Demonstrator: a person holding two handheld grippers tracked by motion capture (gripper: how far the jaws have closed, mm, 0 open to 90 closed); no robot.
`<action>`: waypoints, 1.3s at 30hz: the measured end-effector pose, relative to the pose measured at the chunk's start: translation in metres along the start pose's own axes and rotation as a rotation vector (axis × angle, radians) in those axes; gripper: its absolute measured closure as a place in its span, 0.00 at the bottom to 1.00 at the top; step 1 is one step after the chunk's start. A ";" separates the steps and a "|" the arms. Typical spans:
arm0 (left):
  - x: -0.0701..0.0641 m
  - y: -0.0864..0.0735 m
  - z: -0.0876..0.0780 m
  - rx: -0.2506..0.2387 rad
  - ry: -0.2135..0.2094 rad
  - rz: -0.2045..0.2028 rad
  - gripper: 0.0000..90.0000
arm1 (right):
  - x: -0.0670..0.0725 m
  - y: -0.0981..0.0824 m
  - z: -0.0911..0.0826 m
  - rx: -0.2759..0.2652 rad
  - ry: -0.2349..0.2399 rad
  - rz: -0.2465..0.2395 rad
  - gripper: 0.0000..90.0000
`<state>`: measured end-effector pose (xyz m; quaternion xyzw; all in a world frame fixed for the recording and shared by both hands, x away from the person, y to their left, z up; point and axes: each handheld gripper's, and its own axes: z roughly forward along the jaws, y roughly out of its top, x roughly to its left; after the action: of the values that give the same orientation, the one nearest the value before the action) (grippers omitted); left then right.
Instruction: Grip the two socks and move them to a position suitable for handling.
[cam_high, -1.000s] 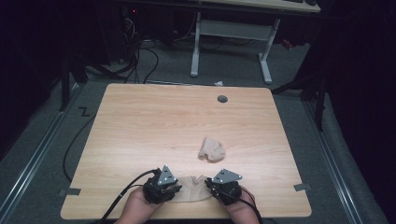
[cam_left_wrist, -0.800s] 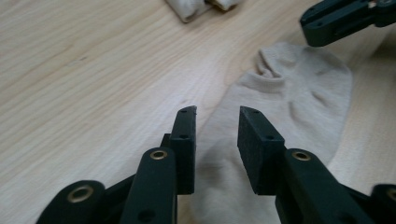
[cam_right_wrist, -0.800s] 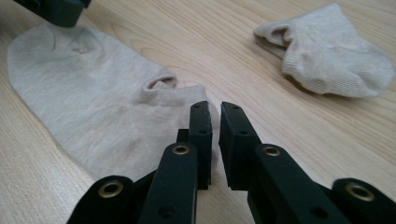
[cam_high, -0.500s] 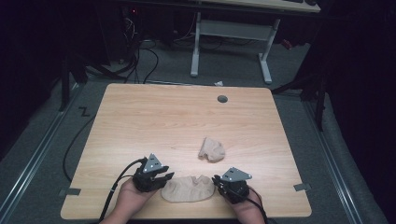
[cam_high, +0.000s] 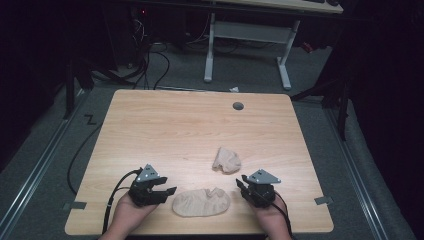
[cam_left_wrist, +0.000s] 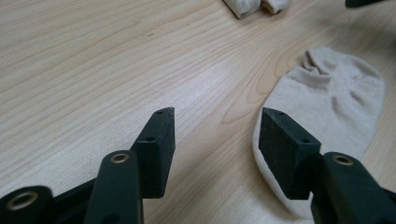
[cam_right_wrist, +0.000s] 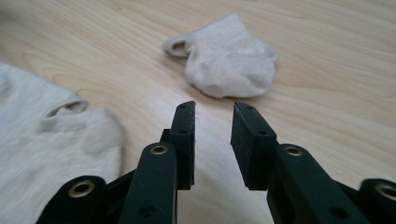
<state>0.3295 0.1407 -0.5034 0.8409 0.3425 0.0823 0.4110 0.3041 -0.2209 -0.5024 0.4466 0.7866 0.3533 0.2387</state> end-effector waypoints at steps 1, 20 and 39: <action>0.000 0.000 -0.002 -0.007 0.001 0.008 0.50 | -0.002 0.002 0.001 0.000 -0.003 0.001 0.78; 0.001 -0.001 -0.002 -0.047 0.047 0.039 0.45 | -0.036 0.042 0.068 0.124 -0.053 0.053 0.93; -0.006 -0.001 -0.002 -0.049 0.040 0.067 0.47 | -0.023 0.037 0.049 0.079 -0.038 0.004 0.99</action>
<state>0.3237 0.1381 -0.5020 0.8397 0.3201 0.1215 0.4216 0.3686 -0.2112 -0.5035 0.4640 0.7943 0.3138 0.2352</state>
